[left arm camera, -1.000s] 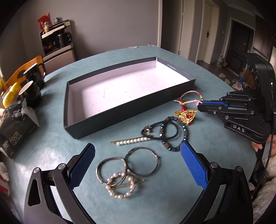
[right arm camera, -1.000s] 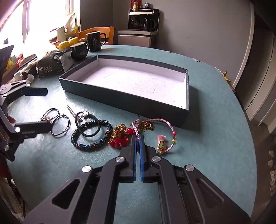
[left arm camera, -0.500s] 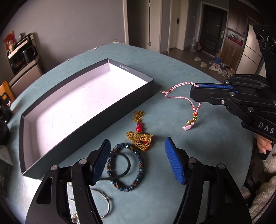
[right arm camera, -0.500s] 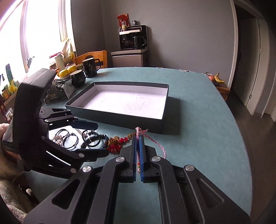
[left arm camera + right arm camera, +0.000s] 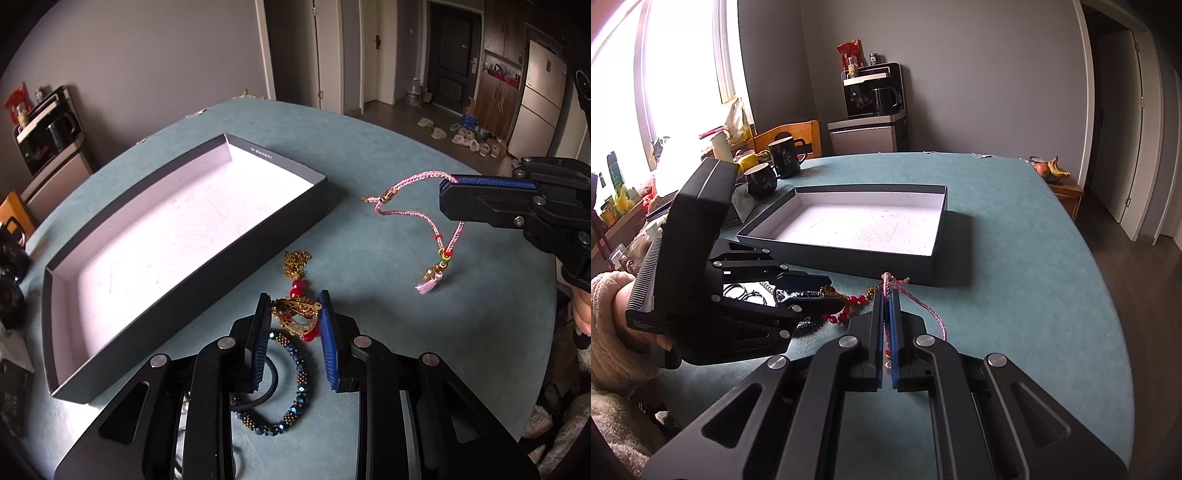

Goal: Organize jewelry
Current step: 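Carry both pieces into the black box and open both tools to release them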

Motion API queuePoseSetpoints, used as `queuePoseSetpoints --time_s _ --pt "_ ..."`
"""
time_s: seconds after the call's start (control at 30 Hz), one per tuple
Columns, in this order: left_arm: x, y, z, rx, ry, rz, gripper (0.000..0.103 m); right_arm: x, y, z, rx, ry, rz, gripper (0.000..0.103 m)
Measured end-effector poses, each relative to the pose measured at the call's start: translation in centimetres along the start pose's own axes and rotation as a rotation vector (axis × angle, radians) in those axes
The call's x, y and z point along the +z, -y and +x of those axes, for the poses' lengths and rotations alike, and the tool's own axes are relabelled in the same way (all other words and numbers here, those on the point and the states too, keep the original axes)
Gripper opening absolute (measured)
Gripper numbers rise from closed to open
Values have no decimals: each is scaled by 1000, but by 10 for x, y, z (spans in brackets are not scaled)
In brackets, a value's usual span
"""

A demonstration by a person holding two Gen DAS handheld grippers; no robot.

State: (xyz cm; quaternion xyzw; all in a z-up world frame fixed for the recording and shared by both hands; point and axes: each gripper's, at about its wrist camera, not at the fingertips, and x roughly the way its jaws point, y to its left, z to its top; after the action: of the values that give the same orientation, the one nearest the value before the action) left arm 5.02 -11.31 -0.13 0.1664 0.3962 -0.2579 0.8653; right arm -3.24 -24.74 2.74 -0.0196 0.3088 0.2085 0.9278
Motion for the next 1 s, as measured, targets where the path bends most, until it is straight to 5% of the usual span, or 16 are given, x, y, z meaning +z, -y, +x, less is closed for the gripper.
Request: queuePoseSetpoints --time_s 0.4,0.73,1.0 --pt "16 -22 -54 -10 104 -43 27 27 -5 -5 7 54 -19 3" --pt "39 -77 -92 76 170 -115 27 76 -4 12 24 108 -16 3" --pt "43 -128 -86 165 155 -215 27 104 -3 54 9 109 37 3"
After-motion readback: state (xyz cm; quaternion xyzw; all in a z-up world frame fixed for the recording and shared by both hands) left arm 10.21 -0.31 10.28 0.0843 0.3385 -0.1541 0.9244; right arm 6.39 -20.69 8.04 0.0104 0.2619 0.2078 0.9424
